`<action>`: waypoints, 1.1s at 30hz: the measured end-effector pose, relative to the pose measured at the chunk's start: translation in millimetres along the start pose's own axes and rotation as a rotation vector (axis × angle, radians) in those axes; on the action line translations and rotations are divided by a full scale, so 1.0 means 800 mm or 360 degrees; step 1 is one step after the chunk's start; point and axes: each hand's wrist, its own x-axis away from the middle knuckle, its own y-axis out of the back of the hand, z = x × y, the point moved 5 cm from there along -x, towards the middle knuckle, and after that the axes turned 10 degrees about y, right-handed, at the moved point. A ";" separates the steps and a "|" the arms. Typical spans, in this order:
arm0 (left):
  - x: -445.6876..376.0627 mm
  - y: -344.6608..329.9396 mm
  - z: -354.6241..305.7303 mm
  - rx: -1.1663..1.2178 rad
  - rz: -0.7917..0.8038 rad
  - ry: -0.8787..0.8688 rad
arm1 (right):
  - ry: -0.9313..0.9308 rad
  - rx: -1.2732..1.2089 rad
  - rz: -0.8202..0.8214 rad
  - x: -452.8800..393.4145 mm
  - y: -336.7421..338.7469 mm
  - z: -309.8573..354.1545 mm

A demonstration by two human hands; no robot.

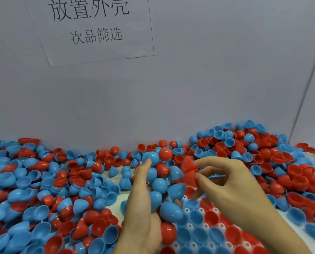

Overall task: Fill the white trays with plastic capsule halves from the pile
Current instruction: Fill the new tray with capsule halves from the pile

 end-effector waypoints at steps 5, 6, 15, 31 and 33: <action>-0.001 0.008 -0.001 0.0030 -0.0063 -0.0021 | -0.0051 0.0293 -0.0216 -0.001 0.054 -0.017; -0.001 0.009 -0.002 0.0036 -0.0072 -0.0016 | -0.0065 0.0405 -0.0250 -0.002 0.065 -0.022; -0.003 0.010 -0.003 0.0071 -0.0087 -0.0021 | -0.0388 0.1440 0.0284 -0.048 0.086 -0.107; -0.003 0.008 -0.003 0.0089 -0.0062 -0.0001 | -0.0394 0.1703 0.0597 -0.054 0.063 -0.133; -0.002 0.006 -0.002 0.0088 -0.0066 -0.0002 | -0.0334 0.1583 0.0475 -0.050 0.066 -0.114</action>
